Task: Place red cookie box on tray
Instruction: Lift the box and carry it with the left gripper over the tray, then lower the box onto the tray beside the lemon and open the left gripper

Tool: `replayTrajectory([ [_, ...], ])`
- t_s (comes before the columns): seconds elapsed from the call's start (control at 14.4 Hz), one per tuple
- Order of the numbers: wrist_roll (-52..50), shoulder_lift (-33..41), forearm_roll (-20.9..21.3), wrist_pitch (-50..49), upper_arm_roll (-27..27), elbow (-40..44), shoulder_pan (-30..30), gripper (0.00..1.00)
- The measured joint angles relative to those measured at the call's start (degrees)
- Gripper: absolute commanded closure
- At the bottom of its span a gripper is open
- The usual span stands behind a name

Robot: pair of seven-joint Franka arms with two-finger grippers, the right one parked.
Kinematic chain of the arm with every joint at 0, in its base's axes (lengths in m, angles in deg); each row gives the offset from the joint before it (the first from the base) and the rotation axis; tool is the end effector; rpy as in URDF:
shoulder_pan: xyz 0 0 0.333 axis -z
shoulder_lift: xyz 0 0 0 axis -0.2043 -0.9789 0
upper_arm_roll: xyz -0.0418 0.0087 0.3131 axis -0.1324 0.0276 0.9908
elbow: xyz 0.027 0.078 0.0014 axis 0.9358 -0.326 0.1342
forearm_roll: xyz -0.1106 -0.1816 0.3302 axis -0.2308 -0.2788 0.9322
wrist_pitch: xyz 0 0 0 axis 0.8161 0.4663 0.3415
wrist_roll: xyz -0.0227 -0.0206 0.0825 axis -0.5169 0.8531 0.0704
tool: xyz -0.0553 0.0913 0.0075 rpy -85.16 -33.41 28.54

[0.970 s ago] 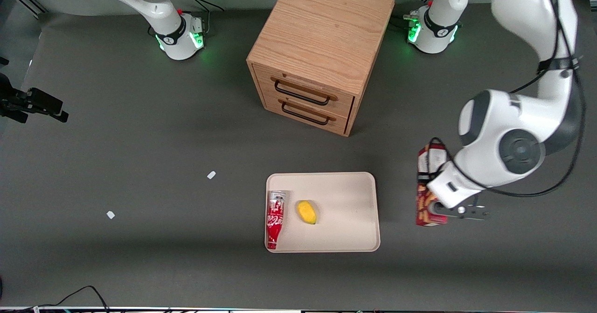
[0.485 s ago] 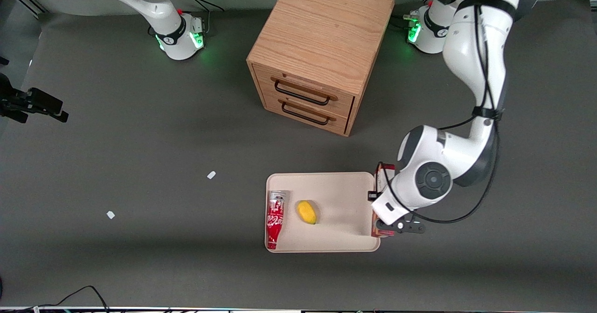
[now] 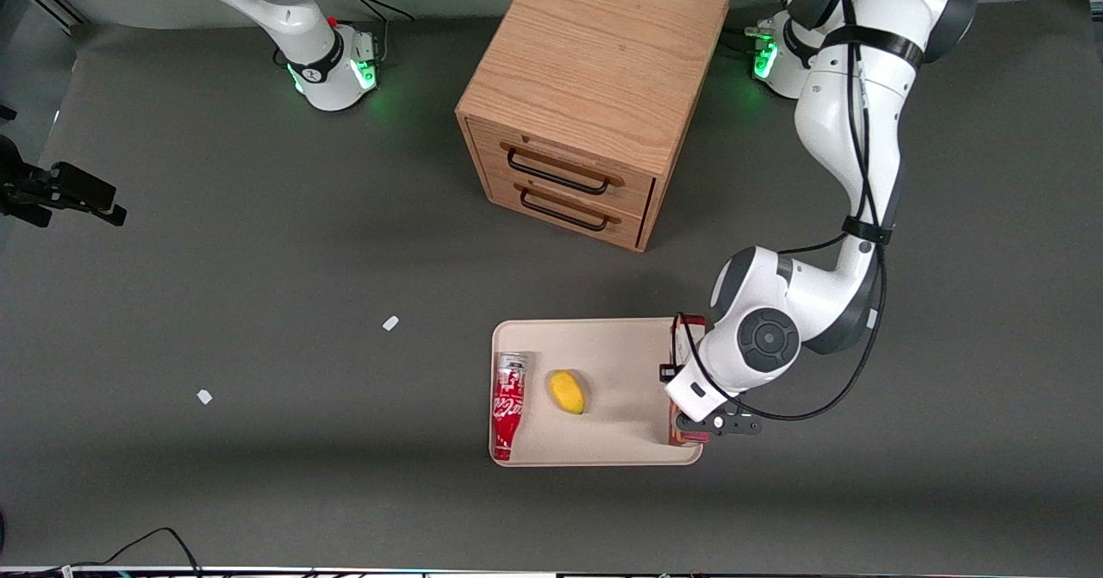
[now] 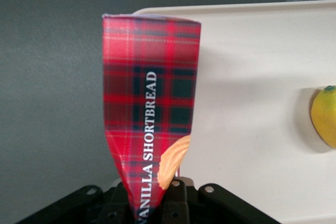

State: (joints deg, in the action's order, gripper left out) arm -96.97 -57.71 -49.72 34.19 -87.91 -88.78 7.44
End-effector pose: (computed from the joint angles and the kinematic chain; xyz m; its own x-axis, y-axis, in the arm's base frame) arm 0.6986 -0.2982 0.2502 0.9995 -0.0299 -0.0068 -0.0292 -0.9959 0.0857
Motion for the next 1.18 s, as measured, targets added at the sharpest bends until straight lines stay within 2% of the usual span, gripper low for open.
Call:
replayTrajectory([
  [0.14, -1.3, -0.4, 0.0, 0.0, -0.2, 0.0, 0.2, 1.0],
  [0.21, -2.1, -0.7, 0.0, 0.3, -0.2, 0.0, 0.3, 0.96],
  [0.28, -2.9, -0.9, 0.0, 1.0, -0.3, 0.0, 0.4, 0.81],
  [0.35, -3.3, -1.2, 0.0, 1.4, -0.3, 0.0, 0.5, 0.49],
  [0.42, -3.4, -1.3, 0.0, 1.8, -0.3, 0.0, 0.5, 0.0],
  [1.18, -4.1, 0.4, 0.1, 4.0, -0.2, 0.0, 0.3, 0.0],
])
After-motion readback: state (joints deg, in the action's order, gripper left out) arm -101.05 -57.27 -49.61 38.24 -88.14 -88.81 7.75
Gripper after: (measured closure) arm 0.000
